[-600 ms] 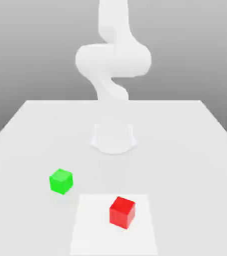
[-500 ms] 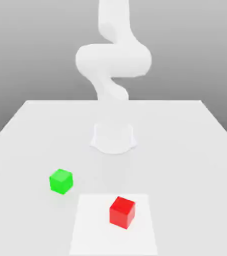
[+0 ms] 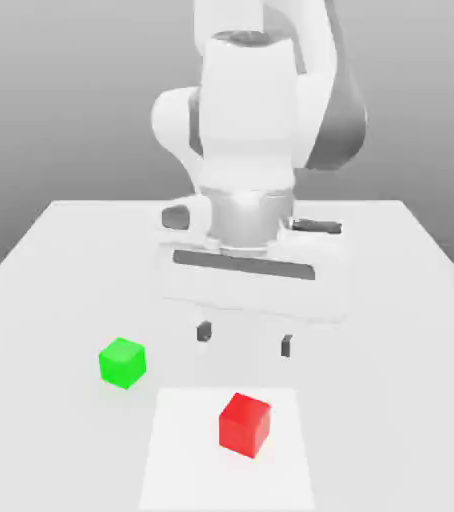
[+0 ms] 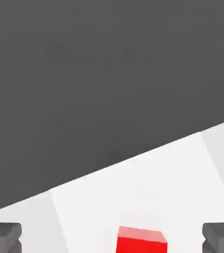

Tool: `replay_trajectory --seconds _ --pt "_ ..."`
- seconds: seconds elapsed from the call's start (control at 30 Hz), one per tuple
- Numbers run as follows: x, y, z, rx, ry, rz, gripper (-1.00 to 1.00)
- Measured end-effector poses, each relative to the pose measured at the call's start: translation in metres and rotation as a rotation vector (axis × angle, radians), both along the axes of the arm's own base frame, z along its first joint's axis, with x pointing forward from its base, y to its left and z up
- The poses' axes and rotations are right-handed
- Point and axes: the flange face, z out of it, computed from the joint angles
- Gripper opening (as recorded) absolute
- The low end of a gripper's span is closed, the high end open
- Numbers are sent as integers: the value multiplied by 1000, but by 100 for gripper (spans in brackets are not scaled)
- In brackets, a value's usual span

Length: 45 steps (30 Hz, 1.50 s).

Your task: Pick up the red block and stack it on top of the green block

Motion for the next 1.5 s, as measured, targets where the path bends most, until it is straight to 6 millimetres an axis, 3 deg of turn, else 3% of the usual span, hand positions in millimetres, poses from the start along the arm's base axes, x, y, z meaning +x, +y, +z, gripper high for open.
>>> replay_trajectory --seconds 0.1,0.27,0.3,0.53,0.73,0.83,1.07,1.17,1.43,1.47,1.5 --pt "-18 1 -49 4 71 -42 0" --pt "-21 2 -103 5 83 -49 0" --pt "-22 2 -110 5 83 -49 -100" --pt "-22 2 -109 5 82 -49 -100" --pt "-22 0 -54 3 82 -50 -100" --pt "-42 -62 -35 -15 82 -130 -100" --pt "-127 -160 -12 -12 86 -236 -100" --pt "-158 -179 -15 12 83 -273 -100" --pt "-163 -182 -69 18 81 -280 -100" --pt "-164 -182 -74 16 82 -280 100" --pt "-164 -182 -74 16 82 -279 100"
